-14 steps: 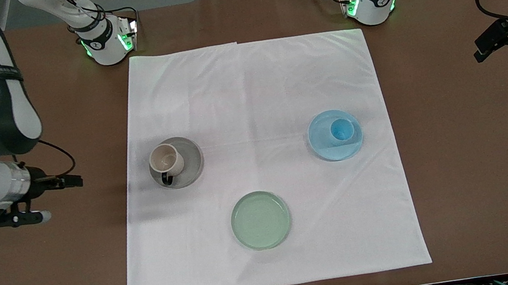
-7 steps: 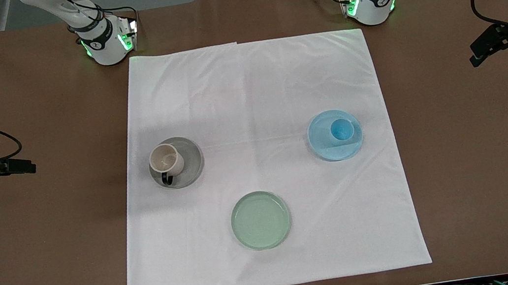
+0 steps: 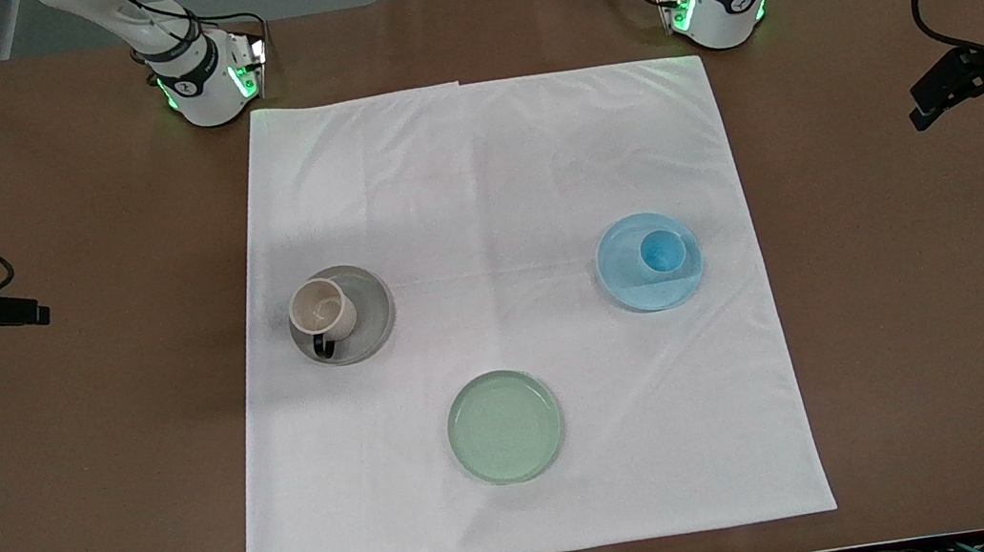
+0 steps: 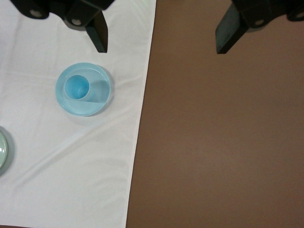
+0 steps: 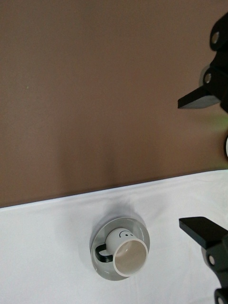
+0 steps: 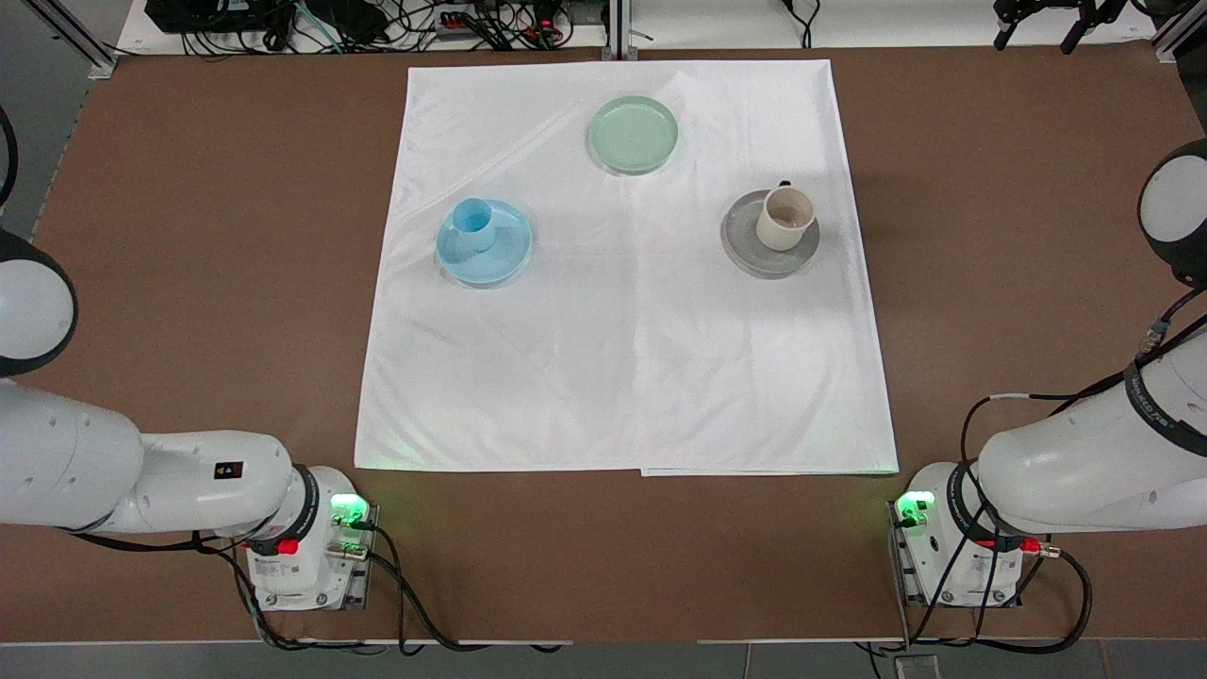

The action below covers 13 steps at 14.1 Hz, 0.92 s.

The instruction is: Place blue cup in blue plate and white mug in gray plate

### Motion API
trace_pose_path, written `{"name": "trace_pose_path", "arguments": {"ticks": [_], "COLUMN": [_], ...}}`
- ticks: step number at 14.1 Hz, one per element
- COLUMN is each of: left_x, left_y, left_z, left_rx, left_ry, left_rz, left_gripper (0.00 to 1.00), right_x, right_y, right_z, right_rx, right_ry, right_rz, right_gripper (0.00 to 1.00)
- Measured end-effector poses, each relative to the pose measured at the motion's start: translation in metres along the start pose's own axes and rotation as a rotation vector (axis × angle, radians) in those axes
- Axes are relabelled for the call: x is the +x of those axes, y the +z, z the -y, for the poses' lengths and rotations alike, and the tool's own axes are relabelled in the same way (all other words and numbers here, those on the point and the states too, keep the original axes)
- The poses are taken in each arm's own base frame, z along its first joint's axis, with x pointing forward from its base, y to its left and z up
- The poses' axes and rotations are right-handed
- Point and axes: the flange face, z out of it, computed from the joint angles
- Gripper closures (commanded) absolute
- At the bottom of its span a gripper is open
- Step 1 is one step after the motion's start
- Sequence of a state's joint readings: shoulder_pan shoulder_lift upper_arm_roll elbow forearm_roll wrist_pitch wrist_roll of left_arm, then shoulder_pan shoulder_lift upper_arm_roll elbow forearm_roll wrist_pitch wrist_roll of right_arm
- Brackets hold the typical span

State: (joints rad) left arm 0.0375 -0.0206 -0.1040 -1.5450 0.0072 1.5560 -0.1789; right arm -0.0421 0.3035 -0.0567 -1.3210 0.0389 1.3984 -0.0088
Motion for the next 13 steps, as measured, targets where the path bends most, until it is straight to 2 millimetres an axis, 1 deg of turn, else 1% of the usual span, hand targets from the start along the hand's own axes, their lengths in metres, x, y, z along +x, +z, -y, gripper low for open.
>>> {"name": "trace_pose_path", "arguments": {"ticks": [3,6,9,11,13], "left_x": [-0.001,-0.009,-0.02,-0.023,-0.023], "left_y": [0.0,0.004,0.004,0.001,0.0], "left_z": [0.0,-0.014,-0.019,-0.019,-0.017], "left_rx": [0.002,0.006,0.011,0.012,0.011], "left_ry": [0.001,0.025,0.036,0.037,0.035], "left_rz": [0.009,0.025,0.028,0.023,0.021], "left_gripper": [0.0,0.0,0.0,0.0,0.0], "right_x": [-0.005,-0.017,-0.043,-0.062,-0.074], "right_y": [-0.011,-0.022,-0.023,-0.025,-0.032], "right_z": [0.001,0.003,0.009,0.014,0.016], "right_rx": [-0.003,-0.017,-0.019,-0.025,-0.027], "right_ry": [-0.003,-0.008,-0.021,-0.032,-0.037], "right_rz": [-0.022,-0.046,-0.086,-0.093,-0.103], "right_gripper": [0.0,0.0,0.0,0.0,0.0]}}
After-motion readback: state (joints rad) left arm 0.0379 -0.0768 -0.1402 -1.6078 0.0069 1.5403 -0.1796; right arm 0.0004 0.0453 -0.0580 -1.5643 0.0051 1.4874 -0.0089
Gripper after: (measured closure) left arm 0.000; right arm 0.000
